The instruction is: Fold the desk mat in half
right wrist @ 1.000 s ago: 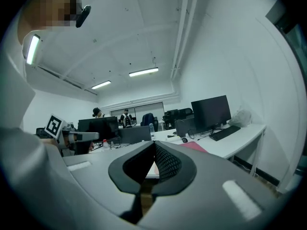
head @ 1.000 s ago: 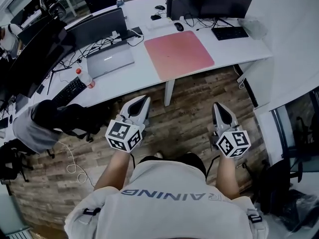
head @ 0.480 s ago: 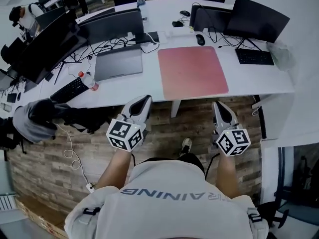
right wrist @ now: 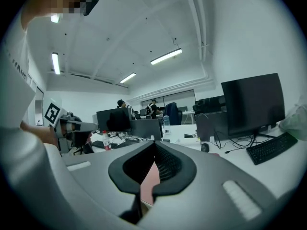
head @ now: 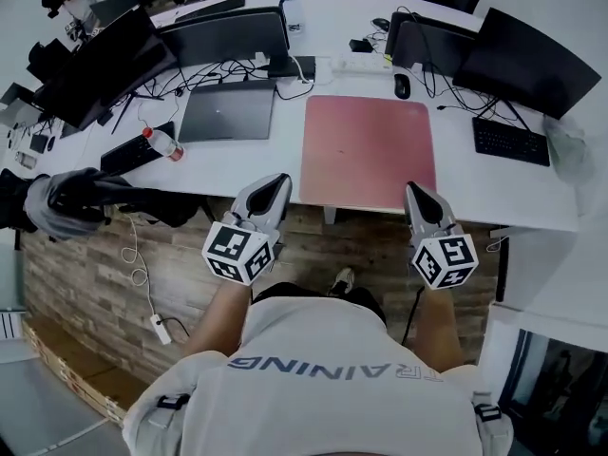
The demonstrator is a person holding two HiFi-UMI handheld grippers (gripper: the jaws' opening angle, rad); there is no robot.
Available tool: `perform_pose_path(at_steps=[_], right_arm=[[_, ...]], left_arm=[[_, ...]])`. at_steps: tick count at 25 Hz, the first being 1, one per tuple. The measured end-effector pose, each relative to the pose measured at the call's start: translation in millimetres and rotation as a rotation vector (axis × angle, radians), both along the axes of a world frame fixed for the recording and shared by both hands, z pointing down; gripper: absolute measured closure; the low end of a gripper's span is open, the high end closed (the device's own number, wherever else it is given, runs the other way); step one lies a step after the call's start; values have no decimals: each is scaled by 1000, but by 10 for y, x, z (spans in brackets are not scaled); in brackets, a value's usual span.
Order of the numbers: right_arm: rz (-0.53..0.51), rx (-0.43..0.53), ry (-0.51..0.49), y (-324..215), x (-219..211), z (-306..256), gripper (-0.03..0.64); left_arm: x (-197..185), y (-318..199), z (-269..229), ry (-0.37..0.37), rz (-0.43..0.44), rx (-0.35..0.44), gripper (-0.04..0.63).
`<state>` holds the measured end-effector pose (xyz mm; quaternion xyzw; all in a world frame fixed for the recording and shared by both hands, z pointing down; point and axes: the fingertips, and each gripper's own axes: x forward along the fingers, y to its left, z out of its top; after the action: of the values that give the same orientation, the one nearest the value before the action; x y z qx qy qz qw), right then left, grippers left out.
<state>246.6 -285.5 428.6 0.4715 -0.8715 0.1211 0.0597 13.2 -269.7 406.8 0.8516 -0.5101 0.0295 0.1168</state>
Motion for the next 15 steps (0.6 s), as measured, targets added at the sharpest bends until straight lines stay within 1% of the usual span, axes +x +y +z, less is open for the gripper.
perform_pose_path(at_steps=[3,6,9,11,13,15], right_arm=[[-54,-55,0,-186,-75,202,601],[-101,-101,4,-279,-263,399,601],[-155,-132,49,-330,-552,563,597],[-198,-169,90,-335,-787,688,575],[-245,-223,127,-320,-1046,839,530],[-293,-265,189,-296,-1287,1022,489]], left_arm=[[-13,-53,99,-16,-29,-29,597],[-131,-70,223,-15,-65,-60,597],[-292,-91,343,0,-83,-79,597],[-433,-82,446,10,-89,-98,597],[-610,-82,534,22,-101,-116,597],[-786,-87,620,35,-118,-132,597]])
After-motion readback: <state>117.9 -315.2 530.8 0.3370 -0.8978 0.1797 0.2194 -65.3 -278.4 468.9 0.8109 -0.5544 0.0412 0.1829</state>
